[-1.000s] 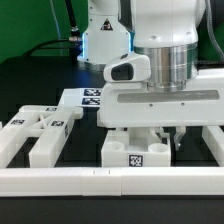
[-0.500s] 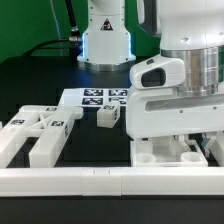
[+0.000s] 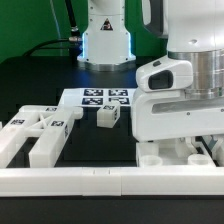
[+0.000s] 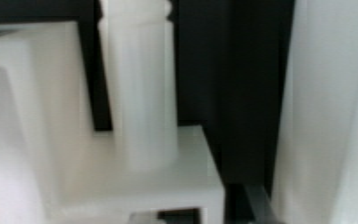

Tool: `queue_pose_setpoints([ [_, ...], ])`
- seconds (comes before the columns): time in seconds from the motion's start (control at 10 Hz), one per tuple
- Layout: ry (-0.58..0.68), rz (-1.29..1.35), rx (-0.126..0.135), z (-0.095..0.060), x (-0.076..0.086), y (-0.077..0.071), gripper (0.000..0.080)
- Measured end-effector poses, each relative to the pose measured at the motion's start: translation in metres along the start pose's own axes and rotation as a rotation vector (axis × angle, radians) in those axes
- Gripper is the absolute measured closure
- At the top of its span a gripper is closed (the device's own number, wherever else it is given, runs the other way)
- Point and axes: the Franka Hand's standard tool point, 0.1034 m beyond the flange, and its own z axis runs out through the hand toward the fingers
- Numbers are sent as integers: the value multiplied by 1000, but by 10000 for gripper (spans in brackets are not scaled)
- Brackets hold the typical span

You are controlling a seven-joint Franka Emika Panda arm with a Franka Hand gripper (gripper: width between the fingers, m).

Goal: Assemble chair

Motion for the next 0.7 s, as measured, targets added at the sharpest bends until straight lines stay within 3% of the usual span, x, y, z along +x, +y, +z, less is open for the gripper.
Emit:
queue_pose_setpoints([
  [0.2, 1, 3, -3, -3, 1, 1, 756],
  [0.3, 0, 8, -9, -6, 2, 6, 545],
  [0.4, -7, 13, -16, -10, 1, 11, 545],
  [0.6, -8, 14, -22, -33, -6, 15, 206],
  [0.7, -7, 8, -23, -42, -10, 17, 206],
])
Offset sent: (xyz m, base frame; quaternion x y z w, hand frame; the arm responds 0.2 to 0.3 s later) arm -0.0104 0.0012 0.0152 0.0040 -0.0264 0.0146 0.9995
